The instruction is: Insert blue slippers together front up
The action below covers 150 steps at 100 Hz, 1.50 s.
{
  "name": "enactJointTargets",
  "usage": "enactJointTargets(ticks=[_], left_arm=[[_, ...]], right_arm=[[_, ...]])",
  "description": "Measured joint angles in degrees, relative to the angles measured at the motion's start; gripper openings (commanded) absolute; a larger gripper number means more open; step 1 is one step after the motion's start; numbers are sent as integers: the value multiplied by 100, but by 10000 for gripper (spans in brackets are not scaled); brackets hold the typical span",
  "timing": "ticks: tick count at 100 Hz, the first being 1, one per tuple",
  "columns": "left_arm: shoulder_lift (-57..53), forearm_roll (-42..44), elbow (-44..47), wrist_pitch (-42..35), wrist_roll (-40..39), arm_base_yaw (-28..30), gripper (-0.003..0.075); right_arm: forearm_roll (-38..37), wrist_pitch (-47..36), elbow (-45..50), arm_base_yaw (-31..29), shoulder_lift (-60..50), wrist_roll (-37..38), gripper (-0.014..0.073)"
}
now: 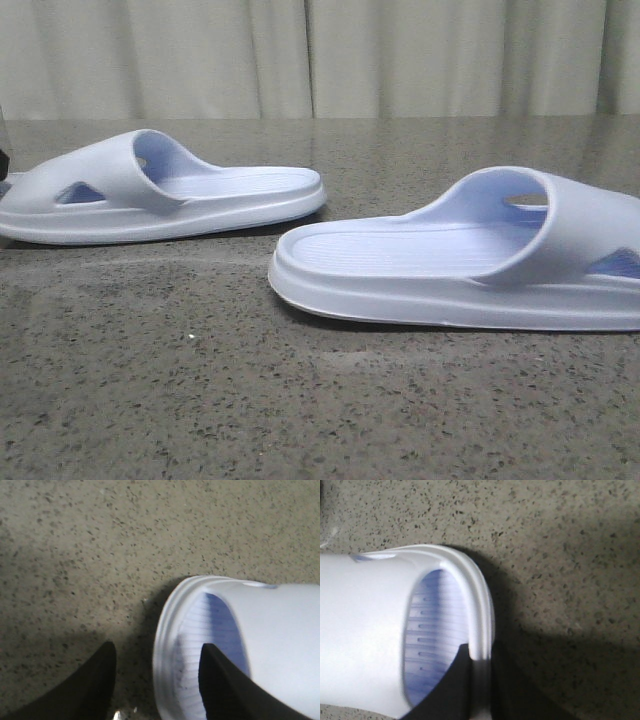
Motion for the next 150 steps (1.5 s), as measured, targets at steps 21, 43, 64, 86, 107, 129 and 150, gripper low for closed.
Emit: enactJointTargets(ticks=[21,43,64,86,107,129,150], left_arm=[[374,-805,-16,481,944,274,331],[563,-1011,-47,709,1265,274,264],[600,-1011,-170,1001,1308,274,15],[338,-990,-287,1193,1308,325,15],[-491,-767,-300,1316,1320,720,15],[-1208,-666,-300,1749,1320,1144,15],[-1310,-641,-300,1988,1234,1206,15]], right_arm=[[0,-21,0,0,0,-25,-107],[4,-21,0,0,0,-27,-107],[4,-29,0,0,0,-47,-107],[4,-44,-104,0,0,-47,-107],[-34,-175,-448,-136,-400,-65,-107],[449,-215,-503,-258,-906,-94,-107],[943,-239,-503,-258,-1325,-185,-107]])
